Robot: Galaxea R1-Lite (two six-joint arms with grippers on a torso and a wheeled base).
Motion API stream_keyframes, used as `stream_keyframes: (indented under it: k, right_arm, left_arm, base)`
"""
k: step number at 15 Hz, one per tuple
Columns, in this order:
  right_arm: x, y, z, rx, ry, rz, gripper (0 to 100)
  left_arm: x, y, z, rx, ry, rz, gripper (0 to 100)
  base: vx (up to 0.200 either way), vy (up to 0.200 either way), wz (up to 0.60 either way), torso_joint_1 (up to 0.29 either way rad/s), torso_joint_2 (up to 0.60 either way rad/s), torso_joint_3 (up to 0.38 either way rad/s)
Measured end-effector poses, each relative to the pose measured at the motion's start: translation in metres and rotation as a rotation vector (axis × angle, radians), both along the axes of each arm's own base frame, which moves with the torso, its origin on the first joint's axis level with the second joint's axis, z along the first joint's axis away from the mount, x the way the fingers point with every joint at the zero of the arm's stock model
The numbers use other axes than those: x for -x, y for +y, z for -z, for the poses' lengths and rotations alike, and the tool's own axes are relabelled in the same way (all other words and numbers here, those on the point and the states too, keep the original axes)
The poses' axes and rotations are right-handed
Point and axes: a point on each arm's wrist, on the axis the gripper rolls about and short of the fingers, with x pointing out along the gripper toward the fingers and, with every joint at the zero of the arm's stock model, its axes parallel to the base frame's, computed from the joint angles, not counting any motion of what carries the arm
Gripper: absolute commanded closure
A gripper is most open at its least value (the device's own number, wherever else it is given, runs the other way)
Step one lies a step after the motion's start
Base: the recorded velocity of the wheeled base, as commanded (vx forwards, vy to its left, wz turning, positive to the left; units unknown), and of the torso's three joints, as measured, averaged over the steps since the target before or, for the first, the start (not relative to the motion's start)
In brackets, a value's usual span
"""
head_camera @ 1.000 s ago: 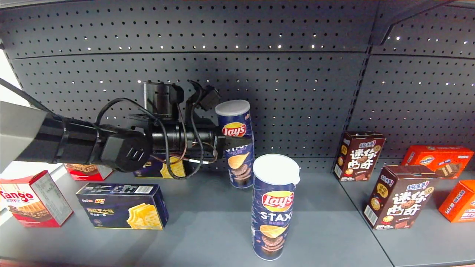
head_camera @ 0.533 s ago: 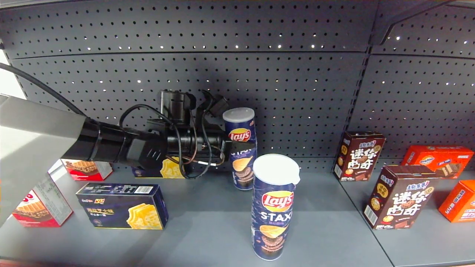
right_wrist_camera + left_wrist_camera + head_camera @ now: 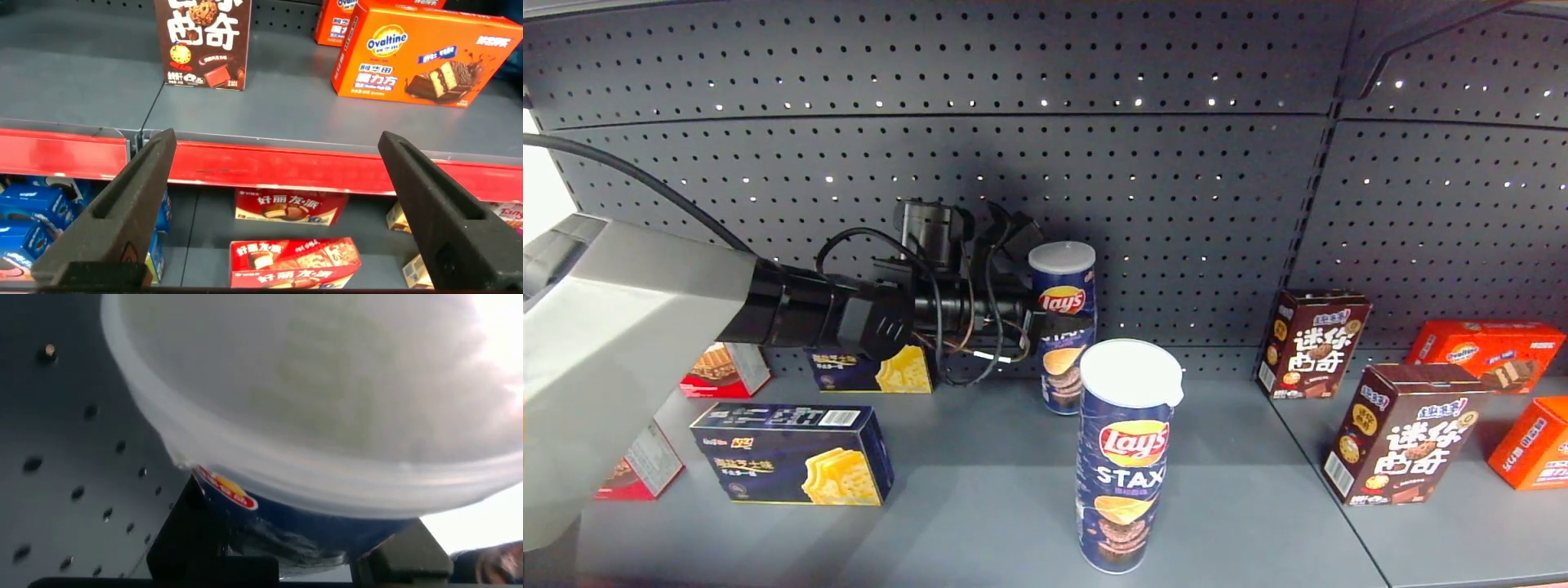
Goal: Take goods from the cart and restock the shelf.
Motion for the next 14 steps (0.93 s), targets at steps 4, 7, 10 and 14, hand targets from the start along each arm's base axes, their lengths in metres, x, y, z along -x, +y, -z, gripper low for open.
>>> stream_keyframes:
  k: [4,7,10,14]
  right_arm:
    - [0.000,0.000,0.000,0.000,0.000,0.000,0]
    - [0.000,0.000,0.000,-0.001,0.001,0.000,0]
    - [0.000,0.000,0.000,-0.001,0.001,0.001,0]
    - [0.000,0.000,0.000,-0.001,0.001,0.001,0]
  left_arm:
    - [-0.005,-0.010,0.005,0.001,-0.002,0.017,100]
    - [-0.005,-0.014,0.010,-0.002,0.007,0.024,100]
    - [-0.006,-0.014,0.013,-0.007,0.014,0.024,100]
    - [-0.005,-0.015,0.015,-0.008,0.010,0.022,0]
  base:
    - [0.000,0.000,0.00,0.000,0.00,0.000]
    - [0.000,0.000,0.00,0.000,0.00,0.000]
    - [0.000,0.000,0.00,0.000,0.00,0.000]
    - [0.000,0.000,0.00,0.000,0.00,0.000]
